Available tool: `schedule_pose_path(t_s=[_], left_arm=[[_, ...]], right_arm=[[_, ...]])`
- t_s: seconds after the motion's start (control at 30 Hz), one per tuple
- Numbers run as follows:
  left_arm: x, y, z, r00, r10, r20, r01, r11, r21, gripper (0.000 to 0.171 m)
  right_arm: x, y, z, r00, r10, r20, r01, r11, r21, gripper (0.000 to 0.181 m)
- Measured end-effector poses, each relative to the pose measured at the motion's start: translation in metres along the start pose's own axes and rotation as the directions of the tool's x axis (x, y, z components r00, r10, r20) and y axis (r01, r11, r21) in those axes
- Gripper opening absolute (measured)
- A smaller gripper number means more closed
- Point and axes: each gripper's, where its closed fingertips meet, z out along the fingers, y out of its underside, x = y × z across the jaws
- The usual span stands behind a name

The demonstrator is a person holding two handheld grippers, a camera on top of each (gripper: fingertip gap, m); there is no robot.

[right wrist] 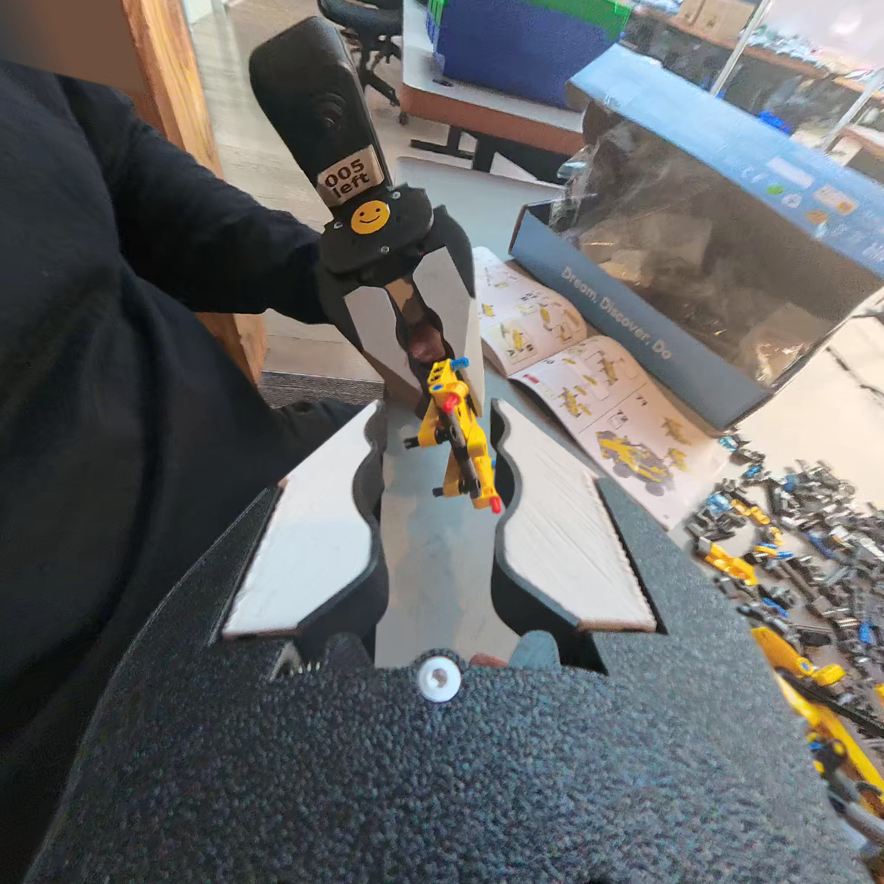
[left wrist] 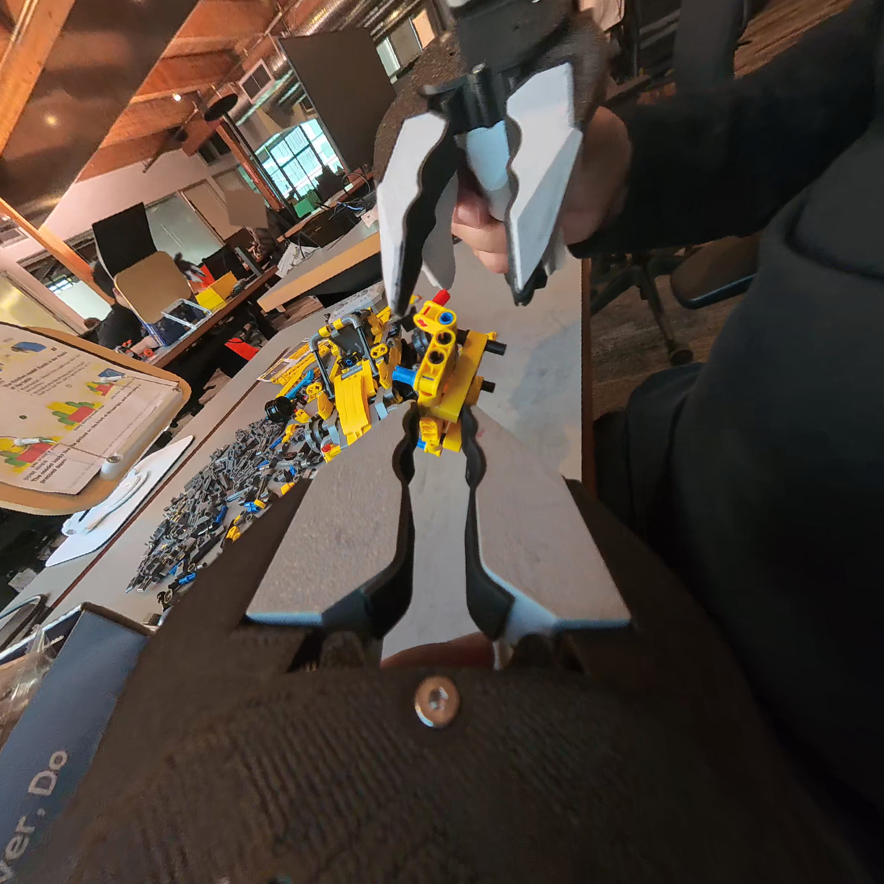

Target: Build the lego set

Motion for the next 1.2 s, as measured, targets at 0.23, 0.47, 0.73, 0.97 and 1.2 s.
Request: schedule_pose_path(t_s=[0.23,0.47,0.73,0.97,1.2], left_arm=[[0.002,-0.004,0.001,1.0,-0.023,-0.007,0.023,0.999,0.024,0.014],[0.008,-0.004,0.002,0.999,-0.013,-0.031,0.014,1.0,0.021,0.014],[0.008,-0.006,-0.001,0.999,0.002,-0.034,-0.001,0.999,0.042,0.014],[0.007,-0.011,-0.001,0.999,-0.005,-0.034,0.008,0.997,0.08,0.014],[0.011,-0.008,0.003,0.999,0.015,-0.039,-0.013,0.999,0.051,0.014]], right_arm=[[-0.007,0.006,0.01,0.998,-0.052,-0.027,0.05,0.997,-0.066,0.029],[-0.011,0.011,0.013,0.999,-0.054,0.009,0.054,0.994,-0.094,0.026],[-0.001,0.009,-0.004,0.997,-0.042,-0.06,0.039,0.998,-0.05,0.033],[-0.004,0.012,-0.017,0.997,0.029,-0.066,-0.027,0.999,0.023,0.035],[-0.02,-0.002,-0.009,0.996,-0.054,-0.07,0.056,0.998,0.03,0.026]])
